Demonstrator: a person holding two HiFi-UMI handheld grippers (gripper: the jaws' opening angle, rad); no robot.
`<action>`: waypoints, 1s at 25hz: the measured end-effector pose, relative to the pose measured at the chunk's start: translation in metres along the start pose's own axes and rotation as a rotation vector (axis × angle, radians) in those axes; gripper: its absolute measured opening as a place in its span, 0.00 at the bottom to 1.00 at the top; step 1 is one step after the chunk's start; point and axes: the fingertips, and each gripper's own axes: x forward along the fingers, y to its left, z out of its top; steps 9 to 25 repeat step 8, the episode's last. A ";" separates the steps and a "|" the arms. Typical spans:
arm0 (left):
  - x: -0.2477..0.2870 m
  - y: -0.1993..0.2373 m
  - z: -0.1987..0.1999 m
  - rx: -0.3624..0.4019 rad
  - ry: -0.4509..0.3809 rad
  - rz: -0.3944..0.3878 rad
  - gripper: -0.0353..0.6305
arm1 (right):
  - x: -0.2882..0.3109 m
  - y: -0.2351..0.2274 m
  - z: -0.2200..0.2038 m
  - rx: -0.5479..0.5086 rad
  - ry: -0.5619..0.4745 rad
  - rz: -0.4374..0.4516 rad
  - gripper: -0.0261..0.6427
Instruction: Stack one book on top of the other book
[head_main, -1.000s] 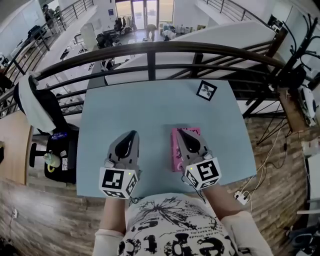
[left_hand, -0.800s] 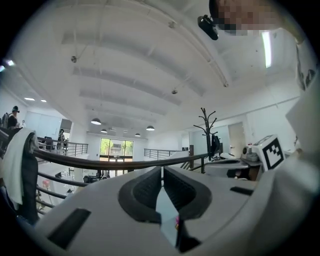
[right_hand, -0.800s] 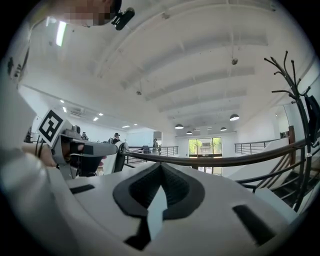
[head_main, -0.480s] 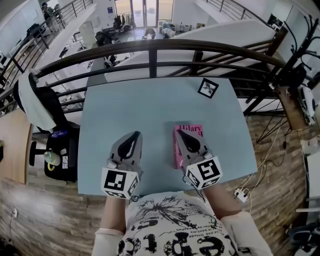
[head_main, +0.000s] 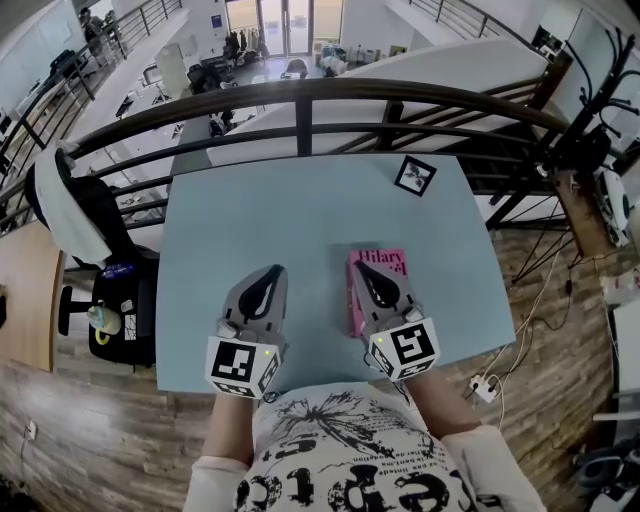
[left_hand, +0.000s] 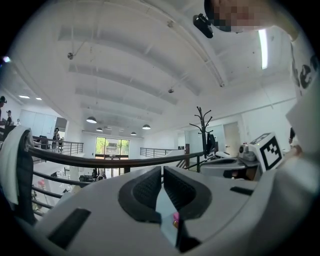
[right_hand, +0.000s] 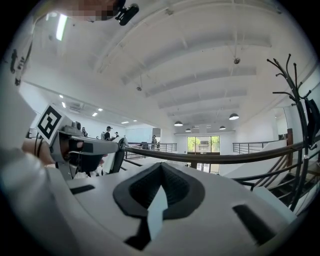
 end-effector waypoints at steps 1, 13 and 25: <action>0.000 0.000 -0.001 -0.003 0.002 -0.001 0.08 | 0.000 -0.001 -0.001 -0.001 0.003 -0.004 0.03; 0.000 0.000 -0.003 -0.012 0.013 -0.004 0.08 | 0.001 0.000 -0.002 -0.010 0.005 -0.020 0.03; 0.000 0.000 -0.003 -0.012 0.013 -0.004 0.08 | 0.001 0.000 -0.002 -0.010 0.005 -0.020 0.03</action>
